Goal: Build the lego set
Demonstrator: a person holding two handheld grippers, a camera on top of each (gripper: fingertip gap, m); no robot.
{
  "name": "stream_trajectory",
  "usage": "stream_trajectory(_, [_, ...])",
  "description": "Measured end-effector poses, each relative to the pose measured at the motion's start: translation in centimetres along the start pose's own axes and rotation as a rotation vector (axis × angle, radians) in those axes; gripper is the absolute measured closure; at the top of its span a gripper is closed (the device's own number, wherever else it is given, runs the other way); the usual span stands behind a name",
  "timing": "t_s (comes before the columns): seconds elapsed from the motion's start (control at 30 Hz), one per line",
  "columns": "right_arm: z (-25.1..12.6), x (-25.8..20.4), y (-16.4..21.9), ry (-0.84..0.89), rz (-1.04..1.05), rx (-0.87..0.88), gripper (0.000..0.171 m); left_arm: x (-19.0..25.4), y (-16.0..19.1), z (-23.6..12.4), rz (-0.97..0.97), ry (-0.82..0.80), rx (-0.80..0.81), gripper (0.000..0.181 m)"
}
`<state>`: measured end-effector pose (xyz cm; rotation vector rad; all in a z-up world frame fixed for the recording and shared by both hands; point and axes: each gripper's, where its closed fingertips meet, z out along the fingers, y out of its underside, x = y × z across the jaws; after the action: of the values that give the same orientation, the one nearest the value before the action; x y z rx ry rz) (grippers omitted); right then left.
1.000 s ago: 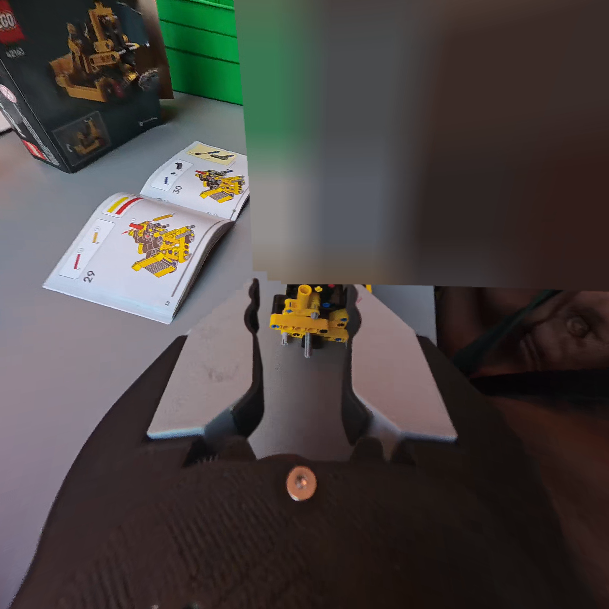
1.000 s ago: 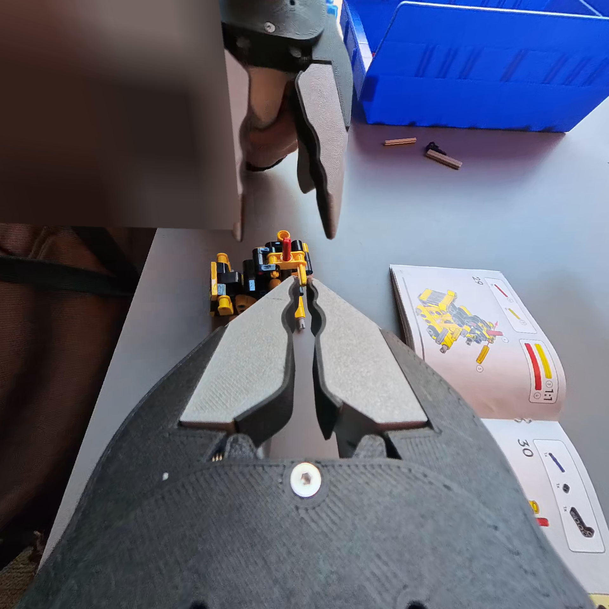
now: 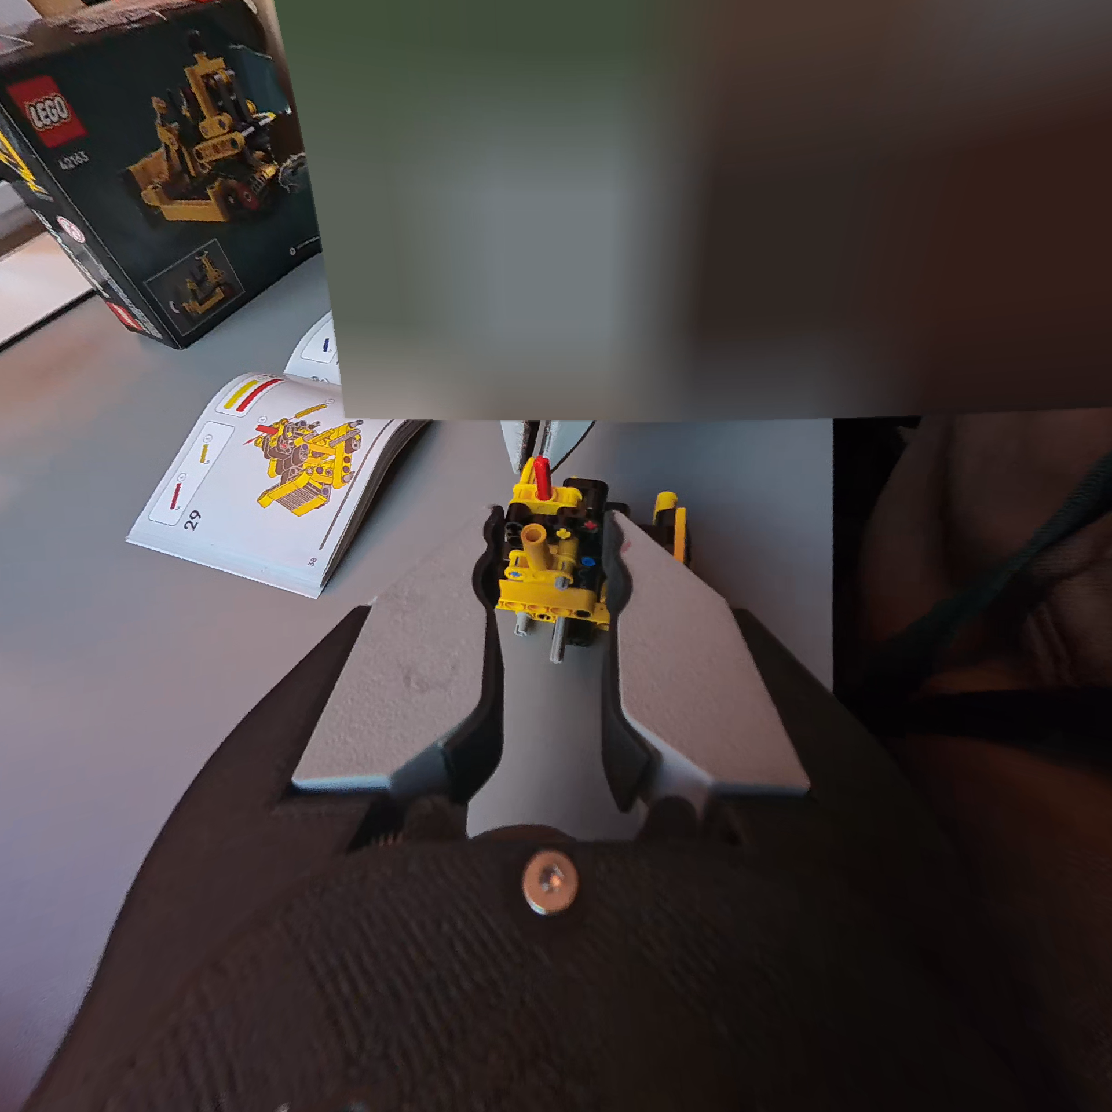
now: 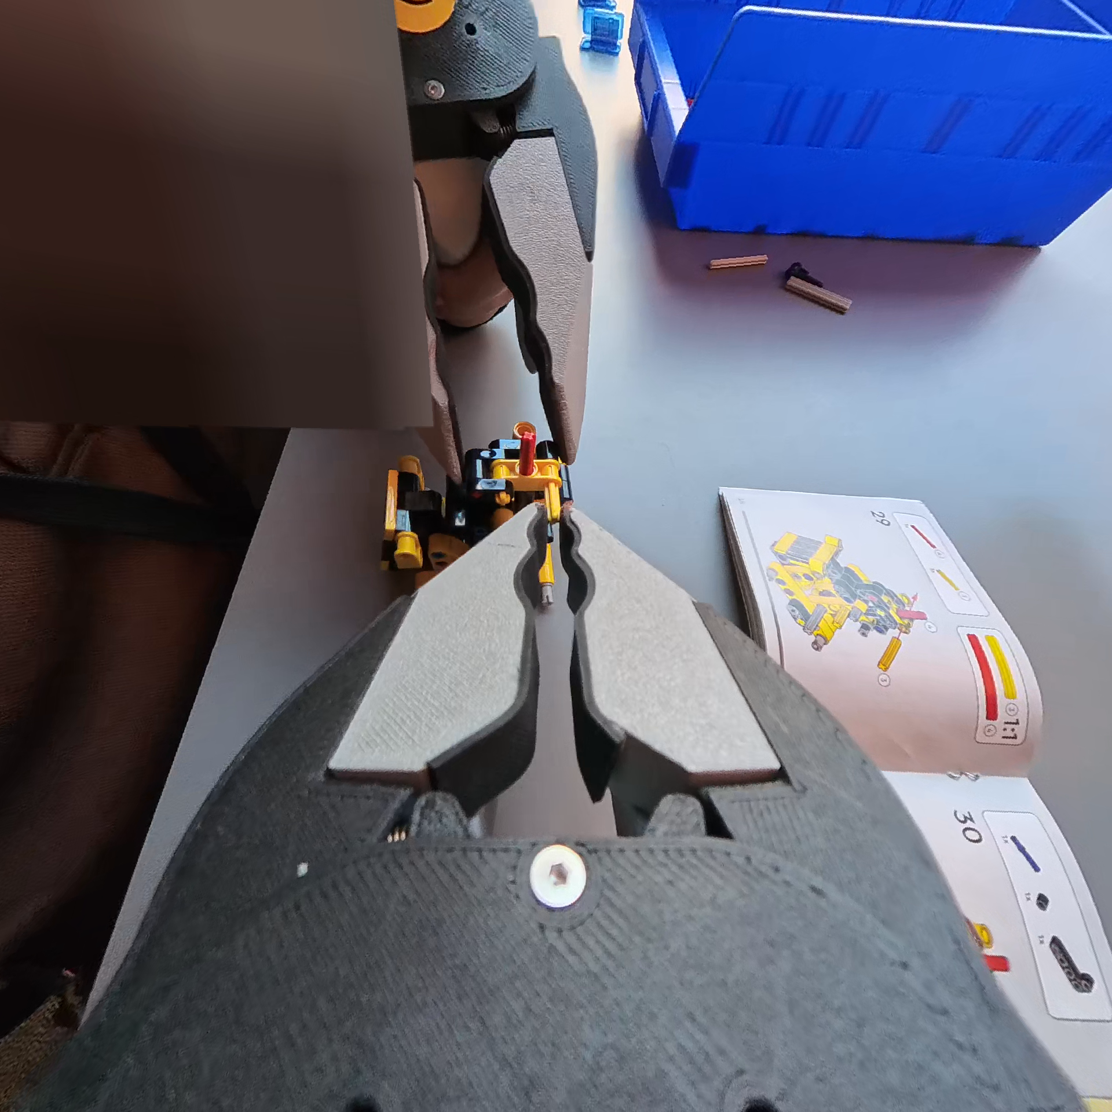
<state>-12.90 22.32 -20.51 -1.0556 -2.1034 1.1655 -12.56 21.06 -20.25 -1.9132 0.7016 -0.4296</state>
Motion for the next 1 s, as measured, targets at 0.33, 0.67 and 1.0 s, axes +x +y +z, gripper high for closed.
stream_trajectory(0.33, [0.08,0.1,-0.02,-0.06,-0.028,0.022,0.171,-0.08,-0.06,0.03,0.002,0.055,0.002,0.152])
stream_trajectory(0.67, [0.3,0.07,-0.06,-0.1,-0.074,0.008,0.171,-0.1,-0.07,-0.1,-0.008,0.09,0.003,0.153])
stream_trajectory(1.0, [0.63,-0.1,-0.17,-0.133,-0.113,-0.001,0.171,0.18,-0.12,-0.21,0.006,0.113,0.006,0.154])
